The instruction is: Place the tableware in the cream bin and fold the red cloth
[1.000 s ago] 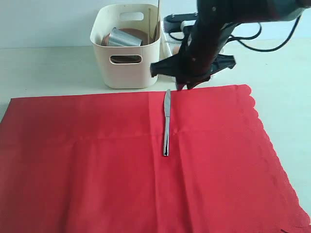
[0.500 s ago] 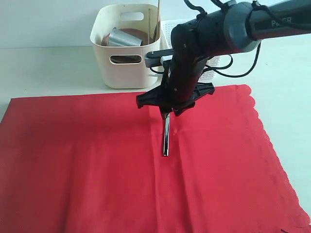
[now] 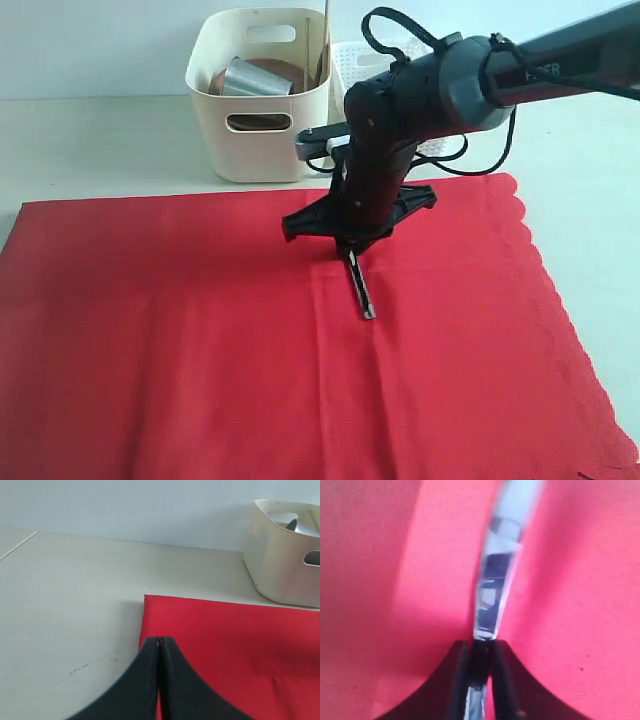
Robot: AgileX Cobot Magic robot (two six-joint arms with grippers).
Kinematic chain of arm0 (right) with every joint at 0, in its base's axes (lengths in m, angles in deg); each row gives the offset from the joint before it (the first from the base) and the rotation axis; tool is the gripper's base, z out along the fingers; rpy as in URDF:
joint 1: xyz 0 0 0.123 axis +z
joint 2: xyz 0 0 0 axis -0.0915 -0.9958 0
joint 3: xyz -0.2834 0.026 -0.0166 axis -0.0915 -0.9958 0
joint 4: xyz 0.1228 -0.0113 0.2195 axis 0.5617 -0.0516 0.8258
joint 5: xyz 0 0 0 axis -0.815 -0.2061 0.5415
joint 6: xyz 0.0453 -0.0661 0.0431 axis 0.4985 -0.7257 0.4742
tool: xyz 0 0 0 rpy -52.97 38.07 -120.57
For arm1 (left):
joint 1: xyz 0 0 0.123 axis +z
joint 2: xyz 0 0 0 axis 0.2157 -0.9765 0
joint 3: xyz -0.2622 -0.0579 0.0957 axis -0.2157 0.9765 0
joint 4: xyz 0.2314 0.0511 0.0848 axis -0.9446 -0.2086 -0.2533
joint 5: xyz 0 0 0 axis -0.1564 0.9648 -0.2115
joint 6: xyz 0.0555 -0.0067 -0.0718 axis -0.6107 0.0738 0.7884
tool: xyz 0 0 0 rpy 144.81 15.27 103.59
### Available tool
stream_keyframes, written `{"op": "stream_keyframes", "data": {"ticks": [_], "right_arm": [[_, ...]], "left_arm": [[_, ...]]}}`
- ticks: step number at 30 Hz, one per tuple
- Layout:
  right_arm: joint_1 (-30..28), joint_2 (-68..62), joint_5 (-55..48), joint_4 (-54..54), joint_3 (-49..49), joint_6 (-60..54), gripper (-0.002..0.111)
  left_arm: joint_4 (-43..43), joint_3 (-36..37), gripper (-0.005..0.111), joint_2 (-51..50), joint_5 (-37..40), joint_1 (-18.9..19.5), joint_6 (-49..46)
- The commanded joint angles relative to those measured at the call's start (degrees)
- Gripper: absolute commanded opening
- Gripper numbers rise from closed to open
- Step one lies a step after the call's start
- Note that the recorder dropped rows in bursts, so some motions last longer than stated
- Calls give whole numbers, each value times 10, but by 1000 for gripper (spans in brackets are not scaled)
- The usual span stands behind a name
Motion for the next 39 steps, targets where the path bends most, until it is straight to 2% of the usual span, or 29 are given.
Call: {"op": "stream_keyframes", "data": {"ticks": [1, 9, 13, 16, 23, 26, 28, 31, 34, 39], "right_arm": [[2, 15, 2, -5, 2, -6, 0], [2, 94, 5, -10, 2, -6, 0], [-2, 165, 65, -62, 2, -6, 0], [-2, 201, 170, -124, 4, -6, 0], [-2, 204, 197, -126, 49, -6, 0], [-2, 201, 127, -120, 52, -6, 0], [-2, 189, 12, -115, 43, 15, 0], [-1, 163, -64, -94, 33, 37, 0], [-1, 123, -77, -74, 28, 10, 4], [5, 75, -59, -64, 28, -17, 24]], "left_arm": [[2, 0, 1, 3, -3, 1, -2], [2, 0, 1, 3, -3, 1, -2], [2, 0, 1, 3, -3, 1, -2], [2, 0, 1, 3, -3, 1, -2], [2, 0, 1, 3, -3, 1, -2], [2, 0, 1, 3, -3, 1, -2], [2, 0, 1, 3, -3, 1, -2], [2, 0, 1, 3, -3, 1, -2], [2, 0, 1, 3, -3, 1, -2], [2, 0, 1, 3, -3, 1, -2]]}}
